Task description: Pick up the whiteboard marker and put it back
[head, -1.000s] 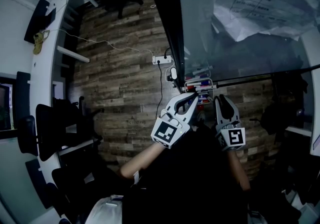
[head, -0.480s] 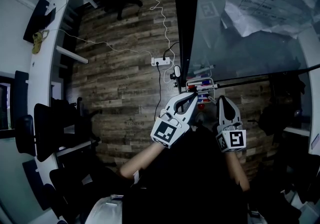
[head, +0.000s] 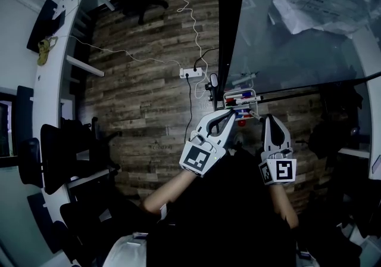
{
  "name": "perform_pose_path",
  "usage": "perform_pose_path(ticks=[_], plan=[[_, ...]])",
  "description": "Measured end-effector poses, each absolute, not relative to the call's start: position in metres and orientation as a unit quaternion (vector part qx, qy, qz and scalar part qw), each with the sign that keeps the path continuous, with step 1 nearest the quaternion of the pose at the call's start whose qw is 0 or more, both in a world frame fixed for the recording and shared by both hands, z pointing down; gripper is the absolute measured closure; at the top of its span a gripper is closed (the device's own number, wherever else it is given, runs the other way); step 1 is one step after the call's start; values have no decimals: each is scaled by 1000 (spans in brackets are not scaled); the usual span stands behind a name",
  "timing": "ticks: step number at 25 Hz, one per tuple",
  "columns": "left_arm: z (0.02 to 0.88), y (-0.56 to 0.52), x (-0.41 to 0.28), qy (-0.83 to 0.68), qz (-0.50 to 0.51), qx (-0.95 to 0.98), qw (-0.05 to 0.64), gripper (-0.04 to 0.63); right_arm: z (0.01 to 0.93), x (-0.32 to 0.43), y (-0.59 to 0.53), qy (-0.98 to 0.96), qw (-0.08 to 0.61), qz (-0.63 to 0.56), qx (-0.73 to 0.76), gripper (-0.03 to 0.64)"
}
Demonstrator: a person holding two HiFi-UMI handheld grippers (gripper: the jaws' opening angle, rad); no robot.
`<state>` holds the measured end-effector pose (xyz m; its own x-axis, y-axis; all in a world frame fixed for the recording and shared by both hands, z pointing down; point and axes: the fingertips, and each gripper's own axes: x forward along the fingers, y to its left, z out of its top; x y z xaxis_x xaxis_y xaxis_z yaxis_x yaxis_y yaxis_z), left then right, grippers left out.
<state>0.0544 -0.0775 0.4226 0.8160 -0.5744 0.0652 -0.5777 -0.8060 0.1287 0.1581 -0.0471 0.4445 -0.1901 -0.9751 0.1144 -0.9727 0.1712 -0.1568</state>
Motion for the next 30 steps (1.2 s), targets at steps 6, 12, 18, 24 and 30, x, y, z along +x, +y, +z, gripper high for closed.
perform_pose_path(ticks=[6,12,18,24,30], plan=[[420,-72,51,-305,5,950,74,589,438,158,-41,756,-3,-94,-648,603],[420,-69,50,-304,4,950,73,589,441,156,-36,755,-4,-97,-648,603],[422,-70,50,-302,5,950,75,589,442,157,-36,756,-4,-97,-648,603],[421,-74,50,-303,2,950,74,589,441,157,-39,757,-6,-95,-646,603],[420,-75,51,-304,2,949,77,589,440,156,-41,758,-6,-94,-645,603]])
